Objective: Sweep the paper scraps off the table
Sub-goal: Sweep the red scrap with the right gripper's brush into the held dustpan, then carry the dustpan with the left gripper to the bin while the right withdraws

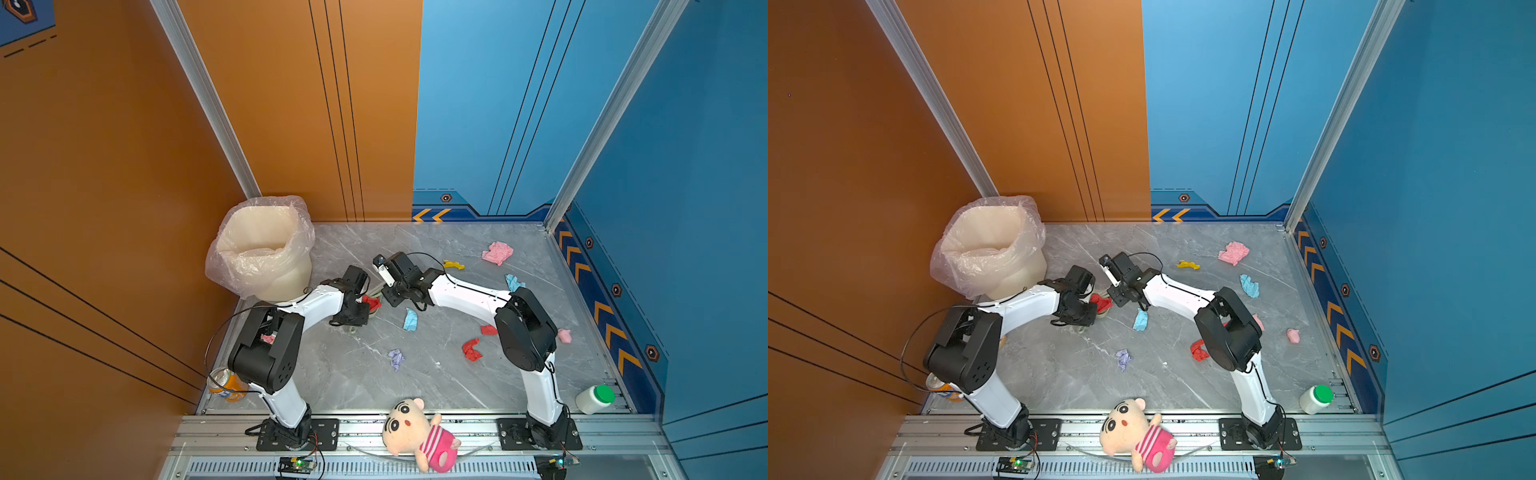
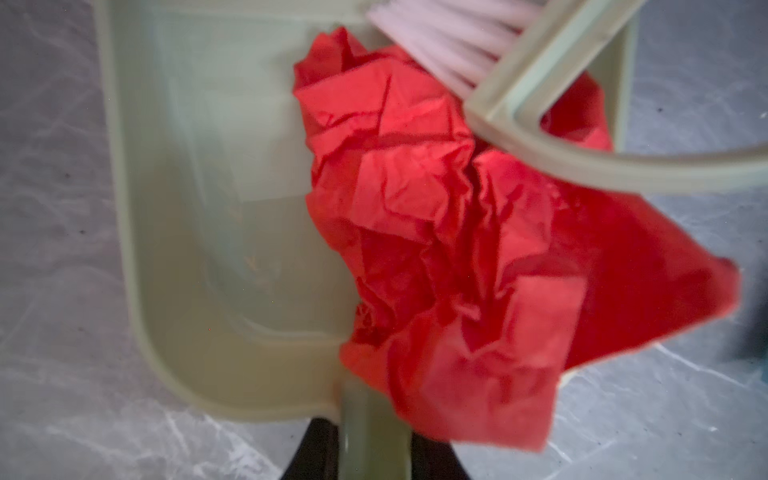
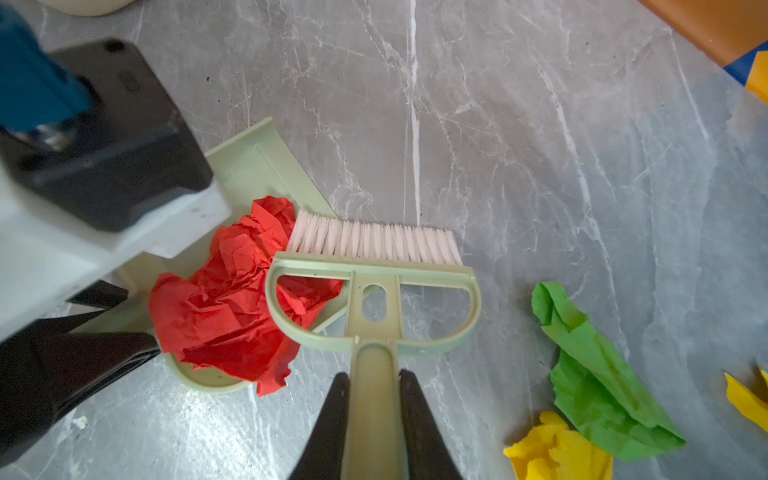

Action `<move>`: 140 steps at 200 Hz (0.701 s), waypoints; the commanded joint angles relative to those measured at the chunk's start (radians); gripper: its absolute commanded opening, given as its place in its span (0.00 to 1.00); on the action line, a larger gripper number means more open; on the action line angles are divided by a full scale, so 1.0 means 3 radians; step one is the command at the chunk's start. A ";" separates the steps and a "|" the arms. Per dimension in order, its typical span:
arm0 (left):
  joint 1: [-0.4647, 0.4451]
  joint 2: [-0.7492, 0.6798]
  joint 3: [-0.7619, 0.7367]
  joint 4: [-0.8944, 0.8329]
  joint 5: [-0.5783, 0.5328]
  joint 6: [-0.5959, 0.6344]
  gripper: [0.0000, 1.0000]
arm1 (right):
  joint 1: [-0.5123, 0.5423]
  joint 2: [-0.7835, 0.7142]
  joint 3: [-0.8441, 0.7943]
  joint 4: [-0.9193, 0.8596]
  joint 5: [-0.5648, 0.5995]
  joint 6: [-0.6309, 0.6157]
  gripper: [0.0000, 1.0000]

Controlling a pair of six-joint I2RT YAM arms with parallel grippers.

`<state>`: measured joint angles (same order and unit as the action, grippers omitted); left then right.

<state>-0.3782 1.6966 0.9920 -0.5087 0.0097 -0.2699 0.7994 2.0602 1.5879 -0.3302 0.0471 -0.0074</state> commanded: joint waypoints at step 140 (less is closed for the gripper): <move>-0.0039 -0.0661 -0.0074 -0.0121 0.0025 0.0009 0.19 | -0.0483 -0.1012 -0.0171 0.0160 -0.0225 0.0243 0.00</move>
<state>-0.3809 1.5425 0.9310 -0.4736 0.0124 -0.2768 0.6960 1.8603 1.5833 -0.3130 -0.0158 0.0349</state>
